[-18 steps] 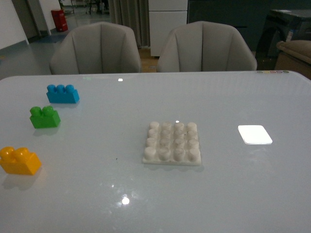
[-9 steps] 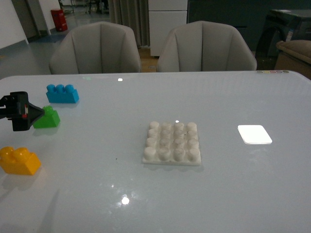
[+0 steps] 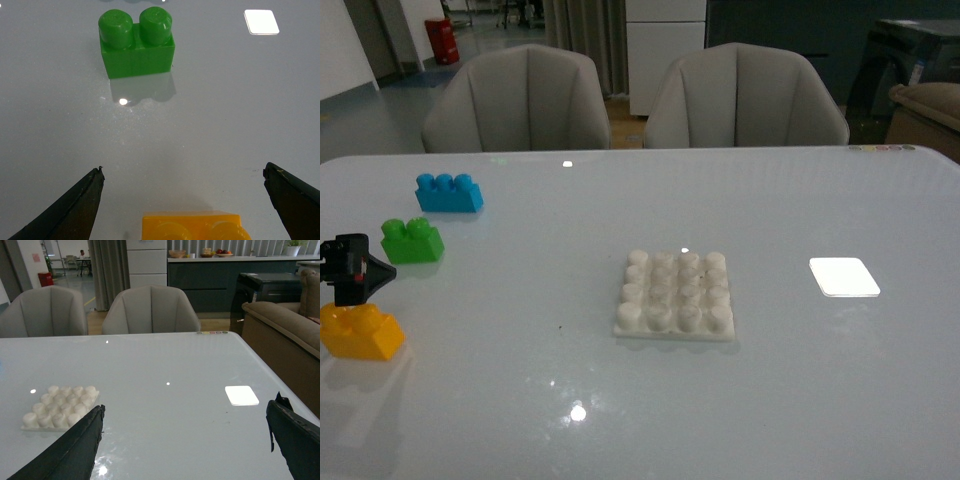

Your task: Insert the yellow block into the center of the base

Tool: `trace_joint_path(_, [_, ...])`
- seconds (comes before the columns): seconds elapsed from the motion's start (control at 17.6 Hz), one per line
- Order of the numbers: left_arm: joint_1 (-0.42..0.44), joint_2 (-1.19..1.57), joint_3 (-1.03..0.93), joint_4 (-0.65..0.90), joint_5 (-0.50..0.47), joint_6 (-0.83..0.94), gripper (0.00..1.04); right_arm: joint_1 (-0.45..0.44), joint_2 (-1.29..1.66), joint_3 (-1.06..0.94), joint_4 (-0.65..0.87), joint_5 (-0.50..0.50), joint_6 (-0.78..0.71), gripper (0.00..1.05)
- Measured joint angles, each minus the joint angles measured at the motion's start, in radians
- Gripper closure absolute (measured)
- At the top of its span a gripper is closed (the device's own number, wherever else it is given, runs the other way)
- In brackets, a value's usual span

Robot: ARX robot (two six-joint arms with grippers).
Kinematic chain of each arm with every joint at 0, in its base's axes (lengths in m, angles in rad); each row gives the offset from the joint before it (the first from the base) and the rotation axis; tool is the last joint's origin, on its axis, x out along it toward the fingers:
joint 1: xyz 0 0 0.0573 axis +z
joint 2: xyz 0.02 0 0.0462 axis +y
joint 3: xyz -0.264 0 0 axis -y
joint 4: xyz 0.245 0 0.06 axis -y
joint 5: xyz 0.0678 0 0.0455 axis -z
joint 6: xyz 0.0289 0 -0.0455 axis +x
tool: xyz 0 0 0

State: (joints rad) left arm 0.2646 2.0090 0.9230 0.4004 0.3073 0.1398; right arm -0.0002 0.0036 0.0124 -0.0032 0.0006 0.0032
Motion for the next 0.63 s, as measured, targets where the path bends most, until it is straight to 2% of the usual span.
trace_joint_path(0.63, [0.027,0.008,-0.067,0.071,0.037,0.027,0.07,0.0,0.0,0.0,0.0,0.0,0.0,0.06])
